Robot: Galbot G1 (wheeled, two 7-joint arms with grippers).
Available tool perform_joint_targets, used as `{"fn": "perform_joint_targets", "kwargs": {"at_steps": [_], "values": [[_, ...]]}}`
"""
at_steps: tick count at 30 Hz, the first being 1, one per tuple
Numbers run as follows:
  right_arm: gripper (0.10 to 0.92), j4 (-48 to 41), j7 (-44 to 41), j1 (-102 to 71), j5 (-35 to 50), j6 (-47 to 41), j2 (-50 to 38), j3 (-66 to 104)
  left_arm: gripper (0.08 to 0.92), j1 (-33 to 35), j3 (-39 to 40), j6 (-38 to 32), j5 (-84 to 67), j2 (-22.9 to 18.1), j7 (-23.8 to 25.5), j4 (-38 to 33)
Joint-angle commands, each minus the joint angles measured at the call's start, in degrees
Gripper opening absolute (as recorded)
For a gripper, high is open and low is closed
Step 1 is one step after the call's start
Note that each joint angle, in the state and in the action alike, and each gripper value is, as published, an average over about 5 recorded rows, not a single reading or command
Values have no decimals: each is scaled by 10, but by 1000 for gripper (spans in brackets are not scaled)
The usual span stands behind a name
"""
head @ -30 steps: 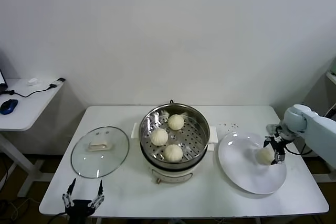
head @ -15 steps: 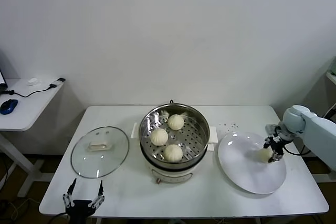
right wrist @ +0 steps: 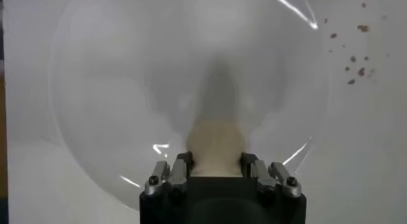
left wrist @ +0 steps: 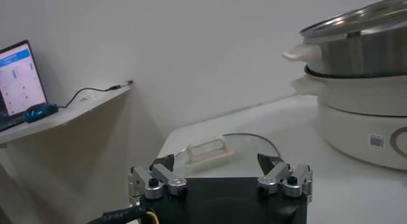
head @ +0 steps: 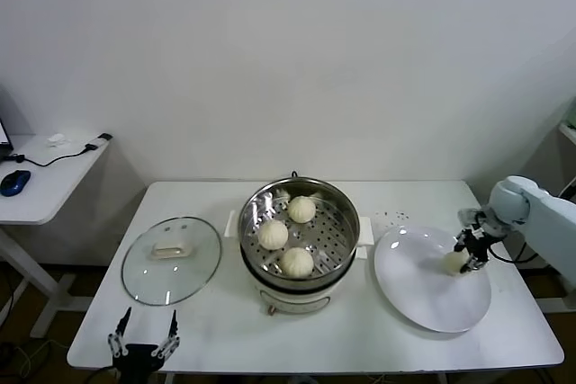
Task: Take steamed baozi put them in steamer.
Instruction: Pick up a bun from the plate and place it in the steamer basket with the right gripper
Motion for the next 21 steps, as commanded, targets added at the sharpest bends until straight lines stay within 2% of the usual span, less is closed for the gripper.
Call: {"fn": "perform_joint_targets", "kwargs": {"at_steps": [1,7,13,21], "values": [[518,51,22,200,211,-70,-2,-160,823,0,9,-1,1,-1,1,-1],[513,76,34,404,380,-111,73,-331,823,-3,19,-5,2,-1,2,-3],[518,89,53,509,523,-136,181,-422,823,-2,29,-10,6,0,2,-6],[518,128,109,530,610,-169,272,-472,823,-2,38,-17,12,2,1,-9]]}}
